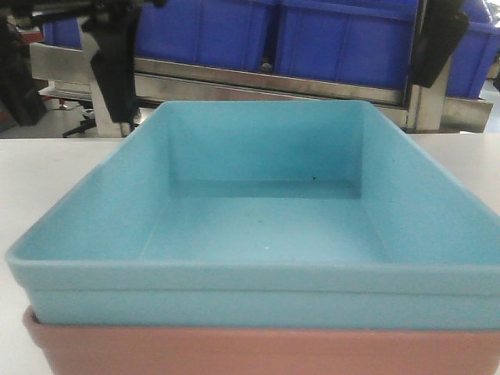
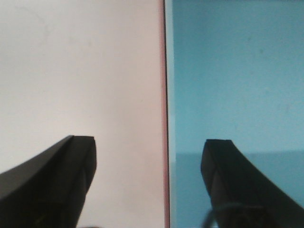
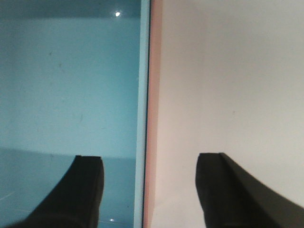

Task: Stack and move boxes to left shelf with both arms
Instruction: 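Grip both stacked box rims, left and right grippers on opposite sides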

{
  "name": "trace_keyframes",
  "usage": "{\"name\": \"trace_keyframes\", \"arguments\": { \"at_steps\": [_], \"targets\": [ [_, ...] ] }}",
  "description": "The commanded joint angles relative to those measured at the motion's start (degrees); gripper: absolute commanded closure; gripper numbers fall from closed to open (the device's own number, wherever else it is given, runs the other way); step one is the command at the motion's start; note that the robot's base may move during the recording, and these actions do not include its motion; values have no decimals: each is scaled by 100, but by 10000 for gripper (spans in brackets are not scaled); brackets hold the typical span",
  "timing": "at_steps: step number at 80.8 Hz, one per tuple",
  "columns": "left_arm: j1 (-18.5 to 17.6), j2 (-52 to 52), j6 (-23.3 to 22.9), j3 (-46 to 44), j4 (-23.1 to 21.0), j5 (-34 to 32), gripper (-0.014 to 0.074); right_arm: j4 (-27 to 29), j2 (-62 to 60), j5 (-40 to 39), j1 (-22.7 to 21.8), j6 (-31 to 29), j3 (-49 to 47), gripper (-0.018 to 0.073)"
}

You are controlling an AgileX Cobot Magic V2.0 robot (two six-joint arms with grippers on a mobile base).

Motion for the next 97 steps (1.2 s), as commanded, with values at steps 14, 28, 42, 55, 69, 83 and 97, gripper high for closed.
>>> {"name": "trace_keyframes", "arguments": {
  "at_steps": [14,28,42,55,69,83,97],
  "targets": [
    [-7,219,-88,-492,24,-8,220,-38,542,-393,225,106,-166,76],
    [335,367,-50,-492,-268,-99,220,-105,844,-466,225,193,-166,76],
    [574,558,405,-492,-591,-155,220,-172,1072,-560,231,193,-166,76],
    [577,820,448,-492,-712,-170,220,-248,1258,-659,231,183,-166,76],
    [577,1058,534,-492,-712,-220,220,-248,1311,-727,231,183,-166,76],
    [577,1181,576,-492,-712,-260,220,-248,1461,-711,231,183,-161,76],
    [577,1181,681,-492,-712,-306,220,-248,1553,-713,231,183,-155,76]
  ]
}}
